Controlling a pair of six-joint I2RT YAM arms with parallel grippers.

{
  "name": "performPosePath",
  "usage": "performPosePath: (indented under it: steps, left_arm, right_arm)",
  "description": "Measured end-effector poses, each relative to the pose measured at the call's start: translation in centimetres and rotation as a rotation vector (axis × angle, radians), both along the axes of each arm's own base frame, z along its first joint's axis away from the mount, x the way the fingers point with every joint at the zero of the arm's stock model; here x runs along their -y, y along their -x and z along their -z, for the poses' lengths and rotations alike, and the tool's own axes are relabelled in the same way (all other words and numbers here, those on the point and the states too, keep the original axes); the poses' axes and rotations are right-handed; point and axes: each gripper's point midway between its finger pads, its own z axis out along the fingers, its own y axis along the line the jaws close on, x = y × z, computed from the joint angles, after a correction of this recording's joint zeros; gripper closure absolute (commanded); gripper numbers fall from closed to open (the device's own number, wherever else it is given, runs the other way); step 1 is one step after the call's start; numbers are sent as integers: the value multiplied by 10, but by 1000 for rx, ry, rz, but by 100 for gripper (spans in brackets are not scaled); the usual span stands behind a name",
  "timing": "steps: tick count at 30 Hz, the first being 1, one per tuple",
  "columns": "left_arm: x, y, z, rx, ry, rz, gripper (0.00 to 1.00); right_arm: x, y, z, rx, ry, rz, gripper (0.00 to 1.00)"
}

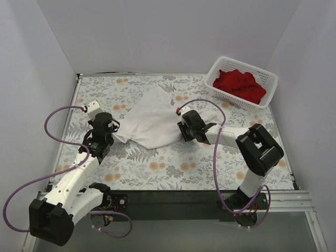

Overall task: Fold and stack the t-shirts
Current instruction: Flatten the tshirt out

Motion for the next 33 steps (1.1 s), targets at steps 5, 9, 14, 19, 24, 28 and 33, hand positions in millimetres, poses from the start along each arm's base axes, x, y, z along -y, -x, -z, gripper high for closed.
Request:
performPosePath:
  steps: [5, 9, 14, 19, 24, 28, 33]
  left_arm:
    - [1, 0, 1, -2, 0, 3, 100]
    - [1, 0, 1, -3, 0, 4, 100]
    - [1, 0, 1, -3, -1, 7, 100]
    - [1, -1, 0, -1, -1, 7, 100]
    - [1, -3, 3, -6, -3, 5, 100]
    - [0, -6, 14, -62, -25, -6, 100]
    - [-2, -16, -4, -54, -27, -26, 100]
  right_arm:
    - [-1, 0, -2, 16, 31, -26, 57]
    - [-2, -2, -6, 25, 43, -41, 57]
    - [-7, -9, -5, 34, 57, -52, 58]
    - [-11, -15, -1, 38, 61, -58, 86]
    - [-9, -14, -2, 41, 71, -61, 99]
    - [11, 6, -11, 1, 141, -92, 99]
    - [36, 40, -64, -11, 145, -136, 99]
